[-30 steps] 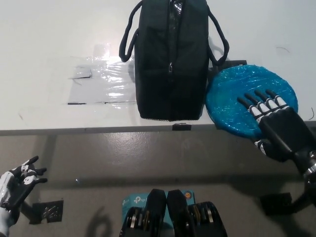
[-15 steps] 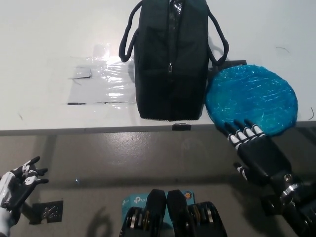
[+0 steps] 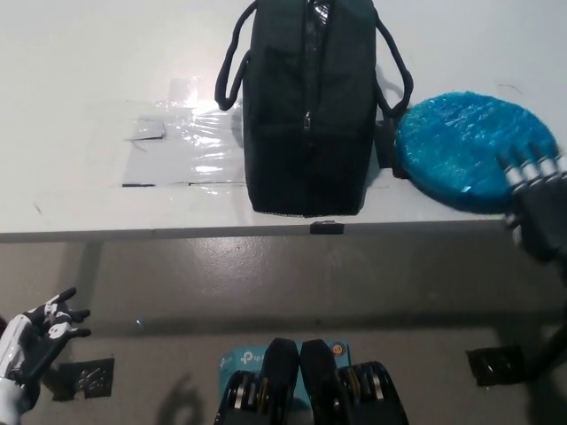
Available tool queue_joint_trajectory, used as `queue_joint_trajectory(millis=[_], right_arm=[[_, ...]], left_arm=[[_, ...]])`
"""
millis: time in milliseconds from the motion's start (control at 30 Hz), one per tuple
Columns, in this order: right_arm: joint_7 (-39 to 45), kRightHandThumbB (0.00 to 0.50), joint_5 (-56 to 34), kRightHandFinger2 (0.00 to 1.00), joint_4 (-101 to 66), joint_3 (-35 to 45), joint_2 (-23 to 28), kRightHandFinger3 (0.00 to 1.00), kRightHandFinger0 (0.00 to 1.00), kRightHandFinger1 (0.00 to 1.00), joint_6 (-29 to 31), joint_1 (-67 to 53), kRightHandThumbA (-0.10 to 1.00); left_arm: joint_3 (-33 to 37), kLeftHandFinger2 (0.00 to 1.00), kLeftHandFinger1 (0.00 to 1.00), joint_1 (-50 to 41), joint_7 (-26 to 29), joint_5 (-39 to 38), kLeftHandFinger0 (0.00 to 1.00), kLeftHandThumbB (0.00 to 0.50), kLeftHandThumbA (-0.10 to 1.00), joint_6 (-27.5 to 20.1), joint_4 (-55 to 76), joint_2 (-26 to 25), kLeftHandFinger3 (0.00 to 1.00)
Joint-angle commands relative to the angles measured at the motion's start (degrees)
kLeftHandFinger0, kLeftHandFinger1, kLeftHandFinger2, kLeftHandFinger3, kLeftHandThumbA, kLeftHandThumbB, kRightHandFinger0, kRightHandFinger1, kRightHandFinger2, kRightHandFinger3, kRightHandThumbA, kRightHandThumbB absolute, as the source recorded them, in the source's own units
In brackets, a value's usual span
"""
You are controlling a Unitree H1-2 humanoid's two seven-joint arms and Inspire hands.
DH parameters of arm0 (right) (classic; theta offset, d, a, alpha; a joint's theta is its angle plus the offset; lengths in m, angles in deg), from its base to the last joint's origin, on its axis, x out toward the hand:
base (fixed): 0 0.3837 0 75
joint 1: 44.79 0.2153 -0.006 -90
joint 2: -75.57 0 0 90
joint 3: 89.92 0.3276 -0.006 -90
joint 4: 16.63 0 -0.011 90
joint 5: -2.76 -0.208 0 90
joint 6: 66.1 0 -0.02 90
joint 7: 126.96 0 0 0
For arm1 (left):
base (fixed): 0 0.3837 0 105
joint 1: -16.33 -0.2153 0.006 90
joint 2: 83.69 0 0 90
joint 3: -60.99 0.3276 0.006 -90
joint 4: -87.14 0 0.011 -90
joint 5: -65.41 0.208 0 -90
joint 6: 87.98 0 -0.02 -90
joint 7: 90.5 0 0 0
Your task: The robot uses its right hand to pick up a stack of plates kept in the middle of the desk and put it inside a bag kept next to it
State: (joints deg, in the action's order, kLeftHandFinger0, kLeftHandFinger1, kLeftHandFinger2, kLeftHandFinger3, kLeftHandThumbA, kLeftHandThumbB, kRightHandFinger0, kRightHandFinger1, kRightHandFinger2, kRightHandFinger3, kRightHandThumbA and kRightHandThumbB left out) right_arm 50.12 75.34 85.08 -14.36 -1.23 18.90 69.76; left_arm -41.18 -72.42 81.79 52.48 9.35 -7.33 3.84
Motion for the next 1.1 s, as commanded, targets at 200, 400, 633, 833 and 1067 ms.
queue_joint_trajectory(millis=[200, 400, 633, 833, 1067], right_arm=[[-5.4, 0.5, 2.2, 1.0, -2.0, -1.8, -0.3, 1.0, 1.0, 1.0, -3.1, 0.6, 0.38], [-4.7, 0.5, -0.2, 1.0, -2.0, -1.9, -0.9, 1.0, 1.0, 1.0, -2.5, -0.3, 0.37], [-2.8, 0.5, -1.7, 1.0, -2.0, -1.8, -1.8, 1.0, 1.0, 1.0, -2.6, -0.5, 0.42], [3.8, 0.5, -2.6, 1.0, -2.4, -2.1, -1.6, 1.0, 1.0, 1.0, -3.6, -0.5, 0.46], [9.2, 0.5, -5.3, 1.0, -1.0, -1.1, -1.0, 1.0, 1.0, 1.0, -4.9, 1.5, 0.36]], left_arm=[[0.4, 0.88, 0.7, -0.3, -0.6, 0.7, 0.61, 0.105, -0.04, -1.6, 1.2, -0.7, 0.98], [0.4, 0.89, 0.7, 0.0, -0.5, 0.7, 0.61, 0.106, -0.08, -1.3, 1.2, -0.6, 0.98], [0.5, 0.88, 0.7, 0.2, -0.6, 1.0, 0.6, 0.103, -0.08, -2.4, 0.4, -0.6, 0.98], [0.7, 0.9, 0.72, -0.4, -0.5, 1.2, 0.62, 0.099, -0.09, -1.9, 1.3, -0.7, 0.98], [1.0, 0.9, 0.72, -0.4, -0.6, 1.3, 0.62, 0.103, -0.1, -2.2, 1.2, -0.8, 0.97]])
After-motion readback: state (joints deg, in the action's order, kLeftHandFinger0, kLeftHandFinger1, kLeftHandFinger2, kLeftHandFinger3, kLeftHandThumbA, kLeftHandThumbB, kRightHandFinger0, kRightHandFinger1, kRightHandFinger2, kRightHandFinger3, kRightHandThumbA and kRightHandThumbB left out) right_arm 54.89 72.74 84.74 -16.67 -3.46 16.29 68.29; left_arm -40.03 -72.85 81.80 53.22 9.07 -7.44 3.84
